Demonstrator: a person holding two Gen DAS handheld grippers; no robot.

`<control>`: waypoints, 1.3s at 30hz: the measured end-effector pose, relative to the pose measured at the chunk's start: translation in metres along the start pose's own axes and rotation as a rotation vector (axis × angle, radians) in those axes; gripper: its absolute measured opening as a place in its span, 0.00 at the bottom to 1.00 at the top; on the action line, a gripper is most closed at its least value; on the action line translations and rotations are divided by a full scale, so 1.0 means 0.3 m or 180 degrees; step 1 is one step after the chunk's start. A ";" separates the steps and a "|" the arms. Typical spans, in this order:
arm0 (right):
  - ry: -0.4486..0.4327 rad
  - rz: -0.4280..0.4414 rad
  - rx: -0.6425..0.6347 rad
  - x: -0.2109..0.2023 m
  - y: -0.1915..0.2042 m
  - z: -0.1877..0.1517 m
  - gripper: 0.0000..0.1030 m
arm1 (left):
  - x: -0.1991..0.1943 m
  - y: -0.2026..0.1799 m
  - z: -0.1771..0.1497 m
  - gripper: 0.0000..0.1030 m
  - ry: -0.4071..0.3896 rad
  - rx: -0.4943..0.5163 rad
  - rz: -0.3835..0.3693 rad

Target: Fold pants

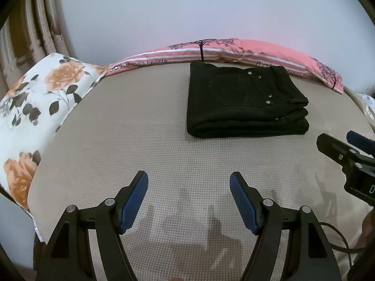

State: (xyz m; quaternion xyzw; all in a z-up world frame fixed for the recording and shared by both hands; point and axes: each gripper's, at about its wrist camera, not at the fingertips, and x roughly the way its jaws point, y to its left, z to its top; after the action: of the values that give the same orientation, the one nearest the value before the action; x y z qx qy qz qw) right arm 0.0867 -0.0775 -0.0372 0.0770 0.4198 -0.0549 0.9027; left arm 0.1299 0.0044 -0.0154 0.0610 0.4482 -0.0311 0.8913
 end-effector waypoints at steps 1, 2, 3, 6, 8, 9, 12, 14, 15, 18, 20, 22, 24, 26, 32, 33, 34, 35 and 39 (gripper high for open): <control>0.0022 0.0014 -0.0001 0.003 0.000 -0.001 0.89 | 0.001 0.001 0.000 0.70 0.0002 0.0012 0.0011; 0.0046 -0.0002 -0.0009 0.006 0.001 -0.002 0.89 | 0.001 0.001 0.000 0.70 0.0010 0.0015 0.0025; 0.0059 -0.0012 -0.0017 0.009 0.001 -0.003 0.89 | 0.002 0.003 0.000 0.70 0.0013 0.0011 0.0024; 0.0087 0.0004 -0.0007 0.014 -0.002 -0.009 0.89 | 0.009 0.002 -0.001 0.70 0.0032 0.0023 0.0040; 0.0109 0.0039 -0.0001 0.017 -0.002 -0.013 0.89 | 0.011 0.002 -0.001 0.70 0.0035 0.0028 0.0045; 0.0124 0.0030 -0.0005 0.021 -0.001 -0.014 0.89 | 0.013 0.001 -0.001 0.70 0.0041 0.0031 0.0060; 0.0156 0.0045 -0.0012 0.028 0.002 -0.019 0.89 | 0.016 -0.001 -0.002 0.70 0.0047 0.0035 0.0067; 0.0170 0.0048 -0.0023 0.030 0.004 -0.020 0.89 | 0.020 -0.003 -0.004 0.70 0.0050 0.0045 0.0080; 0.0173 0.0051 -0.0026 0.029 0.004 -0.021 0.89 | 0.022 -0.004 -0.005 0.70 0.0054 0.0043 0.0082; 0.0187 0.0052 -0.0024 0.031 0.003 -0.019 0.89 | 0.022 -0.006 -0.009 0.70 0.0050 0.0055 0.0095; 0.0176 0.0061 0.0001 0.030 0.001 -0.019 0.89 | 0.021 -0.011 -0.013 0.70 0.0043 0.0069 0.0103; 0.0183 0.0066 0.0026 0.033 -0.004 -0.020 0.89 | 0.021 -0.013 -0.016 0.70 0.0043 0.0078 0.0114; 0.0193 0.0068 0.0049 0.035 -0.009 -0.024 0.89 | 0.019 -0.017 -0.018 0.70 0.0043 0.0085 0.0131; 0.0217 0.0068 0.0056 0.040 -0.012 -0.030 0.89 | 0.018 -0.018 -0.018 0.70 0.0046 0.0087 0.0139; 0.0266 0.0090 0.0089 0.046 -0.014 -0.043 0.89 | 0.017 -0.018 -0.018 0.70 0.0023 0.0100 0.0160; 0.0267 0.0091 0.0090 0.046 -0.013 -0.043 0.89 | 0.017 -0.018 -0.019 0.70 0.0023 0.0102 0.0165; 0.0266 0.0088 0.0083 0.046 -0.013 -0.044 0.89 | 0.016 -0.018 -0.020 0.70 0.0021 0.0104 0.0164; 0.0265 0.0090 0.0082 0.045 -0.012 -0.045 0.89 | 0.016 -0.018 -0.018 0.70 0.0021 0.0101 0.0164; 0.0281 0.0096 0.0081 0.046 -0.012 -0.048 0.89 | 0.017 -0.018 -0.019 0.70 0.0020 0.0099 0.0180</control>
State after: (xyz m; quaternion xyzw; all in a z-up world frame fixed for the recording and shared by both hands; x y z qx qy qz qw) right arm 0.0841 -0.0788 -0.0573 0.0972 0.4573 -0.0433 0.8829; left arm 0.1280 -0.0001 -0.0233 0.0875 0.4486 -0.0126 0.8894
